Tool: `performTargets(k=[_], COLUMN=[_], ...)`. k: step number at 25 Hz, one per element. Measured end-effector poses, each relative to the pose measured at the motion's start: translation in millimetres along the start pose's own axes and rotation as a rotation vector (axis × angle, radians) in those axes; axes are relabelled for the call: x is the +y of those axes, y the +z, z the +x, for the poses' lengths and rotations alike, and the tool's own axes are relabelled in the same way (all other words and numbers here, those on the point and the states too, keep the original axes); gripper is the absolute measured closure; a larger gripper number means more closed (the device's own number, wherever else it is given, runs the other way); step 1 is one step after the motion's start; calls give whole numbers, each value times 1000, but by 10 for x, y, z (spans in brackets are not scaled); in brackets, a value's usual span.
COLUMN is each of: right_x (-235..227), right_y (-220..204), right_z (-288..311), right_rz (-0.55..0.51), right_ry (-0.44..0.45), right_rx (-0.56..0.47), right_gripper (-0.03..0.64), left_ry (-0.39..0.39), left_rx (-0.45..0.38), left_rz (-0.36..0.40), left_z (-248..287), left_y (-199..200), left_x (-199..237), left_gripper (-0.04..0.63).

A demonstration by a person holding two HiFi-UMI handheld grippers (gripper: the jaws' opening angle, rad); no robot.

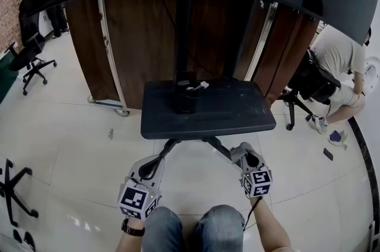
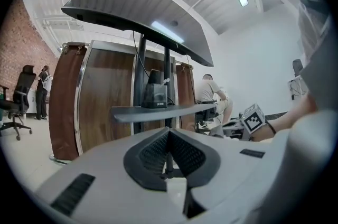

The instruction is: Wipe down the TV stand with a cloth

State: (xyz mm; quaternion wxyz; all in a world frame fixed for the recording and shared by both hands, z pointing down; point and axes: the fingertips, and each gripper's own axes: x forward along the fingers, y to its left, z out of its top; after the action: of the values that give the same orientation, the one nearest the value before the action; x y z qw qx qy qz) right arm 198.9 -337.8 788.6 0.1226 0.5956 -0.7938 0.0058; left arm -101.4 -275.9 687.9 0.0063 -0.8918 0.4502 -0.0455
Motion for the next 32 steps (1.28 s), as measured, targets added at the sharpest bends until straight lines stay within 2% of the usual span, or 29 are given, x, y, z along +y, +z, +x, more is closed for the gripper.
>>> performTargets(k=[3, 6, 10, 15, 20, 22, 25, 29, 32], right_x=[905, 1407, 1587, 1849, 1964, 1903, 1522, 604, -6], right_y=[-142, -186, -301, -1148, -2031, -2162, -1713, -830, -374], right_z=[770, 1684, 2554, 3145, 3180, 3112, 2865, 2397, 2295], right_rz=[-12, -45, -75, -44, 23, 56, 79, 67, 38], right_ry=[193, 271, 237, 227, 225, 217, 163, 27, -53], right_rx=[-16, -41, -21, 155, 337, 337, 179, -78, -173], right_gripper=[611, 611, 611, 611, 611, 611, 611, 611, 611], left_ry=[4, 54, 145, 226, 201, 186, 155, 123, 102], left_rx=[32, 57, 89, 155, 206, 217, 215, 191, 185], left_rz=[-3, 15, 7, -27, -58, -67, -66, -45, -64], left_z=[-19, -84, -344, -575, -448, -406, -316, -182, 17], left_y=[-278, -497, -736, -1162, -1534, -1602, -1588, -1498, -1578], left_x=[-3, 120, 266, 454, 367, 328, 284, 276, 226], left_gripper=[568, 568, 568, 568, 568, 568, 568, 568, 568])
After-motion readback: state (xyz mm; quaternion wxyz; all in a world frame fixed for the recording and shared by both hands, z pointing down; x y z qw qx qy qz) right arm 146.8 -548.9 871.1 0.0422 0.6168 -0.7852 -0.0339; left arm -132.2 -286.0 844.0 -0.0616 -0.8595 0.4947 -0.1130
